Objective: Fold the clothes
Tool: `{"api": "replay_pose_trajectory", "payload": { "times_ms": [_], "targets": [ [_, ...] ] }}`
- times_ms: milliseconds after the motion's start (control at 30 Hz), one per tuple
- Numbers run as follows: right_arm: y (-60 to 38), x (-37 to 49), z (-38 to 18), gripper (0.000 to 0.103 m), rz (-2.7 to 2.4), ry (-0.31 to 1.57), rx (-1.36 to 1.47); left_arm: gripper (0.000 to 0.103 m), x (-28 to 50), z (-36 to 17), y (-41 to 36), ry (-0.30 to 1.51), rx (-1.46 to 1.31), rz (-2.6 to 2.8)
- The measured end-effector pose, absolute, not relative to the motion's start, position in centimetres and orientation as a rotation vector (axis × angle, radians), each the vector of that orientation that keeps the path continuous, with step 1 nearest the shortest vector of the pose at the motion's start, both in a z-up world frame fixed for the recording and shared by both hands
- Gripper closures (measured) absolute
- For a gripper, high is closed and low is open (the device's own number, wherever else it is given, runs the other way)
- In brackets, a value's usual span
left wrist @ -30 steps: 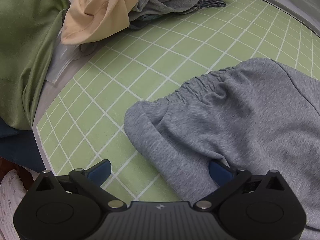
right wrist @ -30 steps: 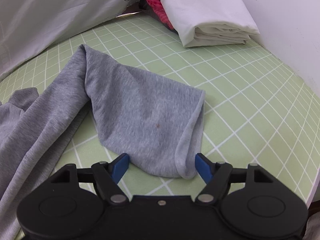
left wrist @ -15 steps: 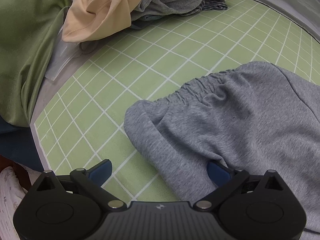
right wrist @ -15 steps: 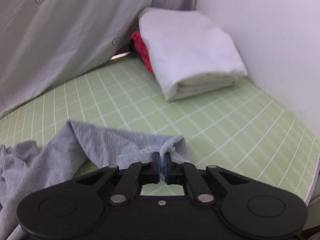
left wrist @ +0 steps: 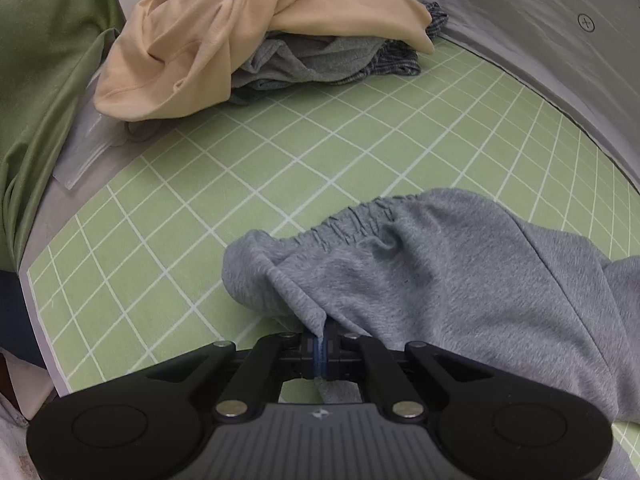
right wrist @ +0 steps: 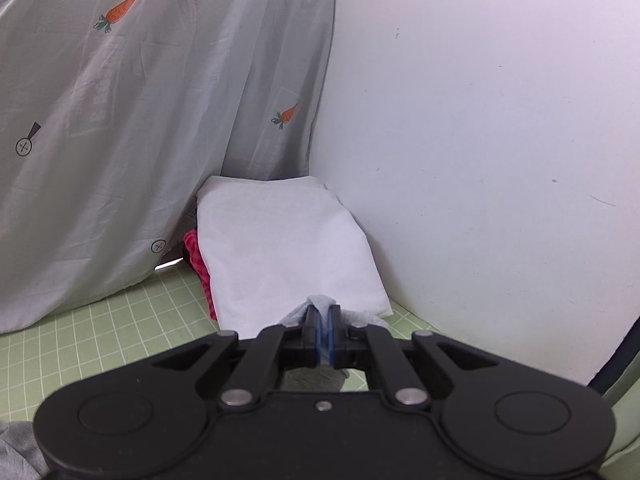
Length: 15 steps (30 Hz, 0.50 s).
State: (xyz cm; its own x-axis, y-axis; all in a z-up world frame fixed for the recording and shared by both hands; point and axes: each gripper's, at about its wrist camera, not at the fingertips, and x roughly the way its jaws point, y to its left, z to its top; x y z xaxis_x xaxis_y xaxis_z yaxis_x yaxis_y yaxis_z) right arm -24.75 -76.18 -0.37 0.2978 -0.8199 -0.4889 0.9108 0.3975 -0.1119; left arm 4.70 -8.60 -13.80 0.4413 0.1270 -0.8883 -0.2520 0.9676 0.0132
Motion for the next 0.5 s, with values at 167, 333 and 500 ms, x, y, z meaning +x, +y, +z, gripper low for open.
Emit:
{"api": "replay_pose_trajectory", "payload": {
  "times_ms": [167,333,500],
  "targets": [
    [-77.2,-20.9,-0.1,0.100,-1.089,0.501,0.217,0.101,6.6,-11.1,-6.9,1.011,-0.158,0.252],
    [-76.1,-18.1,1.2,0.100,-1.046,0.462,0.152,0.101,7.3,-8.4,-6.5,0.931,-0.177,0.234],
    [-75.5,-21.0,-2.0,0.099,-1.101,0.574,0.168,0.101,5.4,-8.6,-4.1,0.933,-0.192,0.295]
  ]
}}
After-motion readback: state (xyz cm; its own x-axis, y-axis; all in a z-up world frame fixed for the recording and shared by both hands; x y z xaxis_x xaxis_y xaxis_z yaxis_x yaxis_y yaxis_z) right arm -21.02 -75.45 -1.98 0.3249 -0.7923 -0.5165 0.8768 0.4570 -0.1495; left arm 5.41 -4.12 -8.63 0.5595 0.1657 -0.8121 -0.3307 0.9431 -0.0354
